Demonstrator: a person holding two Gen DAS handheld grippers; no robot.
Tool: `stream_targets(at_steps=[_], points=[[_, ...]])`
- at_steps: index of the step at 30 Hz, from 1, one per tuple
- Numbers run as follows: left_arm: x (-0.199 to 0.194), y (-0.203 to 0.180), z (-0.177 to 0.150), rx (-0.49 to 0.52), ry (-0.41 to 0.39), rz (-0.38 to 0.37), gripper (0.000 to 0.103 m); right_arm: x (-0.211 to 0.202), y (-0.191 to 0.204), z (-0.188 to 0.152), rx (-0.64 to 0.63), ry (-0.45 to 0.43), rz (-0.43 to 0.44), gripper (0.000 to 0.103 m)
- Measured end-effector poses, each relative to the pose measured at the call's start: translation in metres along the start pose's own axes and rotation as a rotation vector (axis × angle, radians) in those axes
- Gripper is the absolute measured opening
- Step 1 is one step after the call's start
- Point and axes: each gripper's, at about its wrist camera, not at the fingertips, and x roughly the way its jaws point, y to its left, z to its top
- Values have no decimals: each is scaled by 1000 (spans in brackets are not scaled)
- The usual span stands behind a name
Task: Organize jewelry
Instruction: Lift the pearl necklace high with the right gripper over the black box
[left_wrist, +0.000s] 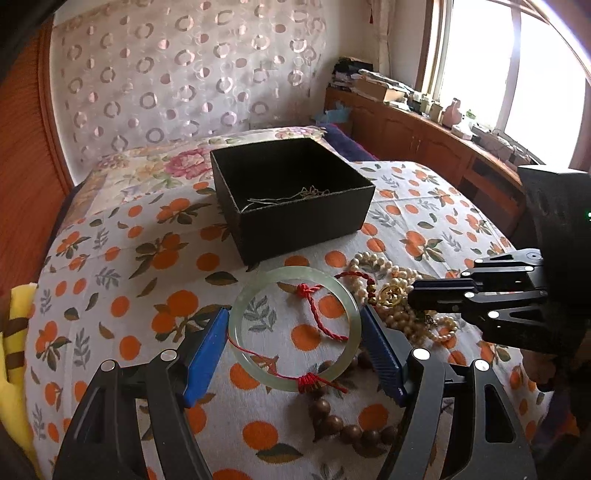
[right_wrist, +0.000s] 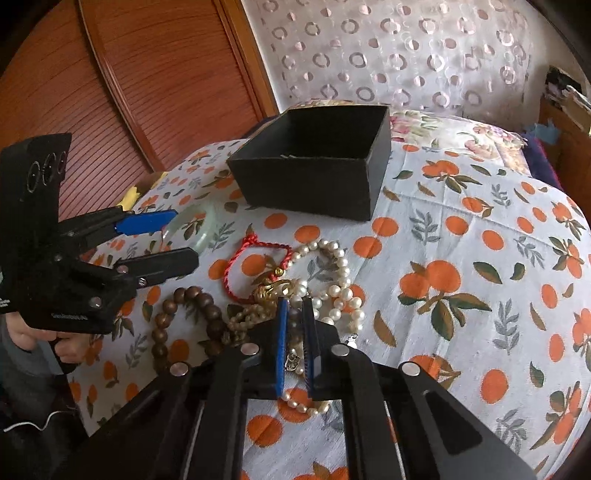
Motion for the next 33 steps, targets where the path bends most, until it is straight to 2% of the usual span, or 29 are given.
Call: stream_targets(at_steps=[10, 20, 33], points=[[-29, -2, -1, -3, -55, 18, 69, -52, 12, 8, -57, -124, -71, 9], [-48, -6, 6, -7, -106, 28, 69, -110, 20, 38, -131, -236, -151, 9], [-57, -6, 10, -12, -130, 38, 69, -151, 32, 68, -202, -340, -204, 9]])
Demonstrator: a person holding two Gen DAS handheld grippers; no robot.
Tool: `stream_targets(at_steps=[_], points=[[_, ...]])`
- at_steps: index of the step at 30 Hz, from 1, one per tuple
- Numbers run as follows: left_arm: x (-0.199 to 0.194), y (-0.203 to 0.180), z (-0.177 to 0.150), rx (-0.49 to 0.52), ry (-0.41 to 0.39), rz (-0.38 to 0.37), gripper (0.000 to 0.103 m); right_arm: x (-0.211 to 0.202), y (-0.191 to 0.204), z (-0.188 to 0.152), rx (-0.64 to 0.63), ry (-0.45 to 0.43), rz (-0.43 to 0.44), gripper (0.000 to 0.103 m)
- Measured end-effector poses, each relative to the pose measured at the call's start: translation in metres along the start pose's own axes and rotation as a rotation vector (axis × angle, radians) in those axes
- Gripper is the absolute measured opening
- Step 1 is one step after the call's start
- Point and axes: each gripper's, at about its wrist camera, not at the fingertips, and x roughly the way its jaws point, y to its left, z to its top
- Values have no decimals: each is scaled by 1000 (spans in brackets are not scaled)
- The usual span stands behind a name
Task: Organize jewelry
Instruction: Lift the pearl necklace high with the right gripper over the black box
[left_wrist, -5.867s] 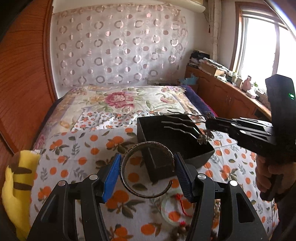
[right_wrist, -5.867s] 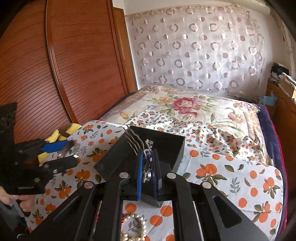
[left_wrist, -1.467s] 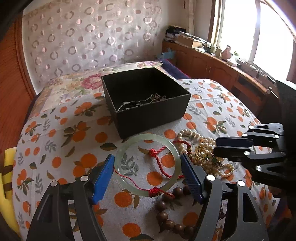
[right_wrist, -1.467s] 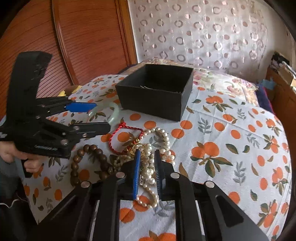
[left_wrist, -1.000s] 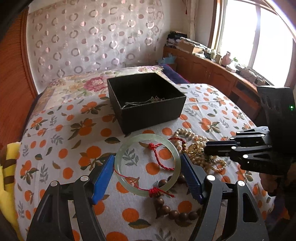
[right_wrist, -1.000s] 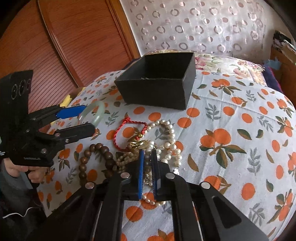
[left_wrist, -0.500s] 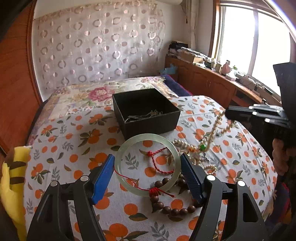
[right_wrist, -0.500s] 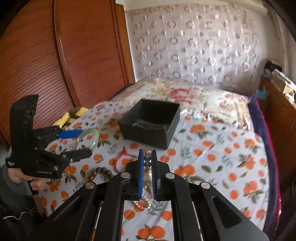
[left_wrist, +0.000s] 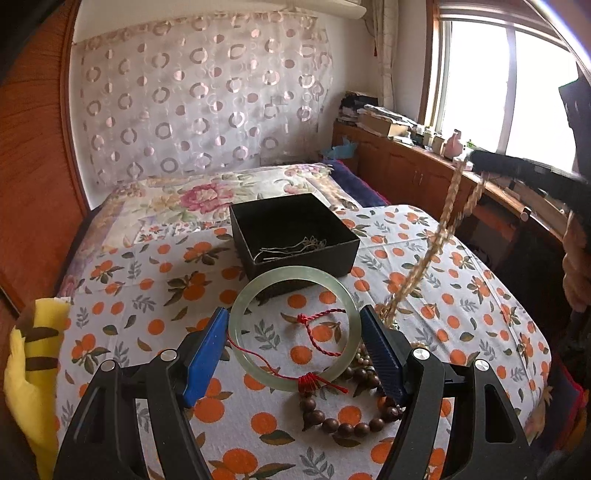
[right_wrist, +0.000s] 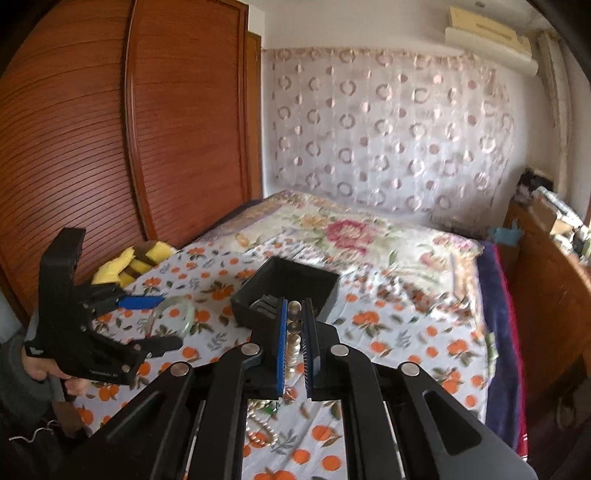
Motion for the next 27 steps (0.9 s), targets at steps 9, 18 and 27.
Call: stream_targets(at_steps=[9, 18, 27], points=[[2, 0, 1, -2, -1, 0, 69, -26, -13, 27, -19, -71, -35, 9], [2, -2, 17, 10, -24, 10, 69, -32, -14, 44, -35, -103, -46, 9], [8, -2, 31, 20, -35, 10, 69, -33, -14, 67, -63, -138, -42, 9]])
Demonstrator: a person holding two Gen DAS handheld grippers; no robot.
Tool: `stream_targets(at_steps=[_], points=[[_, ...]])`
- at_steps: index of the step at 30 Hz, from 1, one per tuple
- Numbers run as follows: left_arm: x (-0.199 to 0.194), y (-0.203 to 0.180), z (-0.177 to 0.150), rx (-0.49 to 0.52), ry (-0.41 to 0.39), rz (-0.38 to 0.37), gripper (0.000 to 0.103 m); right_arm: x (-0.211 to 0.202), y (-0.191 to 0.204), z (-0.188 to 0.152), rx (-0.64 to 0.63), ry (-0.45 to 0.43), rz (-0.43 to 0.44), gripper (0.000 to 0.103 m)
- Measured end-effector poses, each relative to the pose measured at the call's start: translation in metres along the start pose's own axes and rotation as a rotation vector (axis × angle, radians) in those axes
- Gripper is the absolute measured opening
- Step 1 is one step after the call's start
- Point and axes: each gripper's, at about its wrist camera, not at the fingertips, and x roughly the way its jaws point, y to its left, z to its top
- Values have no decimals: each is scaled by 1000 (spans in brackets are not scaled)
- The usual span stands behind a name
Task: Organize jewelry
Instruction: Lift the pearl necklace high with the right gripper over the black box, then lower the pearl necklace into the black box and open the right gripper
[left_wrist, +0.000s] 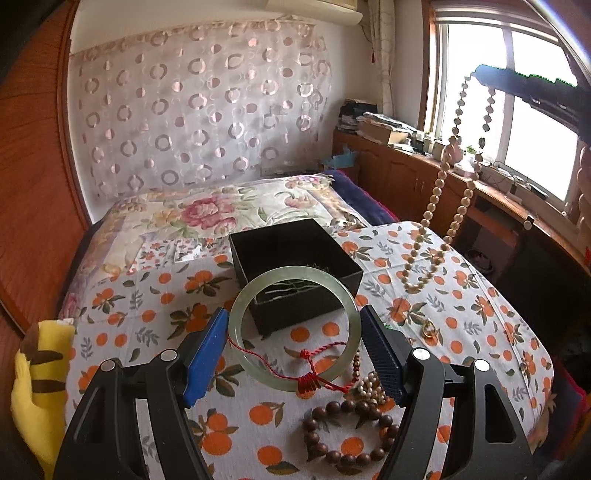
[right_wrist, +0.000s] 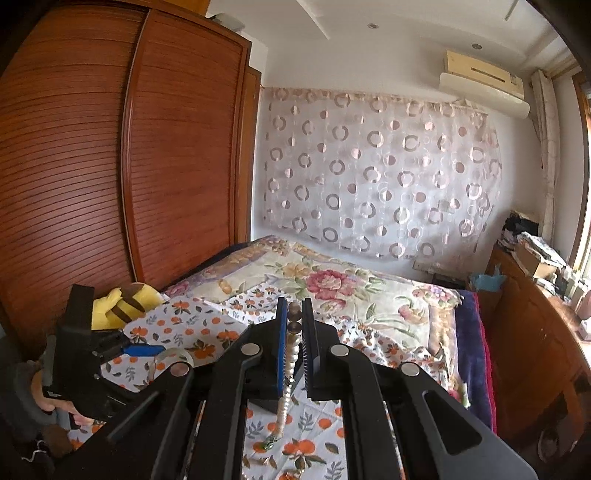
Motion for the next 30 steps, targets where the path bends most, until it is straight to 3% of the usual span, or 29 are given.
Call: stream_targets(at_steps=[13, 23, 30], points=[[14, 4, 10, -2, 0, -5, 69, 20, 0, 5, -8, 12, 4, 9], [62, 6, 36, 16, 22, 8, 69, 53, -6, 37, -24, -35, 39, 9], [100, 13, 46, 14, 64, 15, 69, 89, -11, 38, -23, -10, 54, 9]])
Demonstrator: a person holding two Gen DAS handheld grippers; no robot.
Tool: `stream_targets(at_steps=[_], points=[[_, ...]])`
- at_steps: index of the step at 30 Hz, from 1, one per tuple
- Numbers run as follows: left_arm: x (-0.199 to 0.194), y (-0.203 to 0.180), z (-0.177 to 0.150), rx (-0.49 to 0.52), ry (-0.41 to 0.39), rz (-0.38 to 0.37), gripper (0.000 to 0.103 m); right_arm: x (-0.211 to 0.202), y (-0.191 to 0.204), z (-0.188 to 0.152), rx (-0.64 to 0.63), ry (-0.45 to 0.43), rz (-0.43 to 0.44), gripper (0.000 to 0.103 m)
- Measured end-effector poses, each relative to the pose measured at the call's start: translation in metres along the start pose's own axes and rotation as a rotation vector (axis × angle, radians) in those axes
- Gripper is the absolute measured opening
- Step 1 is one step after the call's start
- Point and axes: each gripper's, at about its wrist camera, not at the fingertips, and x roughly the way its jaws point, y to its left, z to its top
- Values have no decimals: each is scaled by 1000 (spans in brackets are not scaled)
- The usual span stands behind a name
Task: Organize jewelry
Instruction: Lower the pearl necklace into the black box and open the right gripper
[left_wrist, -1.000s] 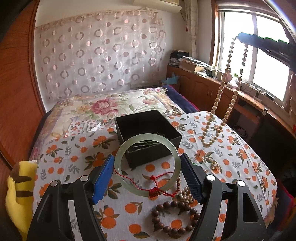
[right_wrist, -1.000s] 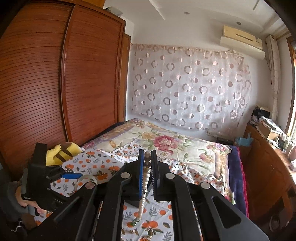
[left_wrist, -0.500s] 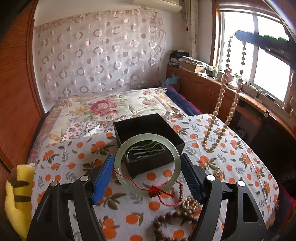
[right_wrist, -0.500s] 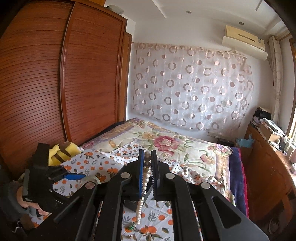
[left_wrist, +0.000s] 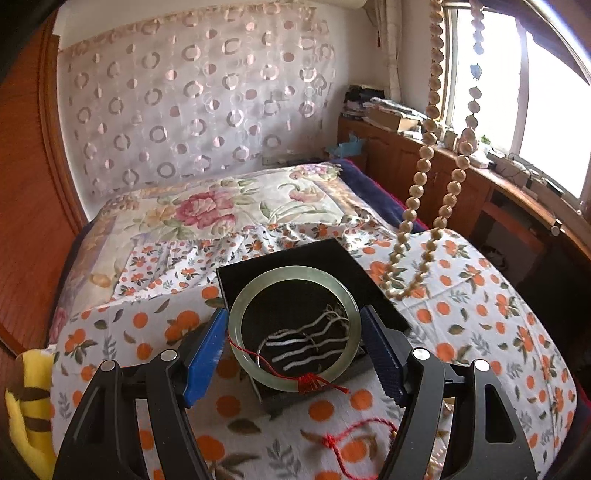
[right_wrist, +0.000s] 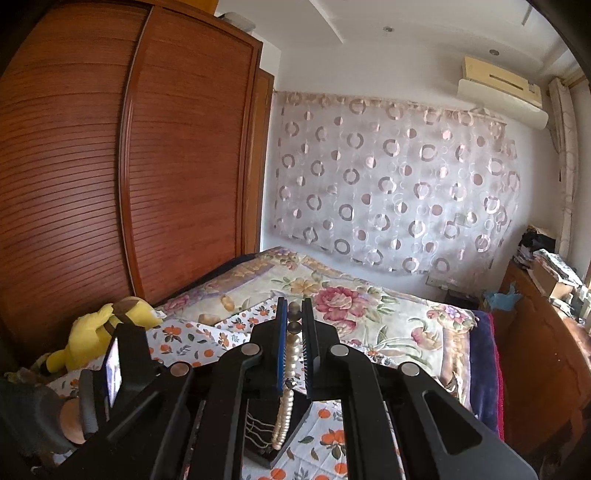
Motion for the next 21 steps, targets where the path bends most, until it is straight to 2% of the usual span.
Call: stream_targets(at_steps=[9, 12, 21], points=[[37, 1, 7, 38, 66, 17, 69, 37, -10, -11, 18, 42, 21, 9], [37, 3, 10, 29, 61, 22, 73, 46, -12, -15, 25, 56, 28, 9], [13, 19, 11, -22, 14, 29, 73, 65, -4, -24, 10, 82, 29, 9]])
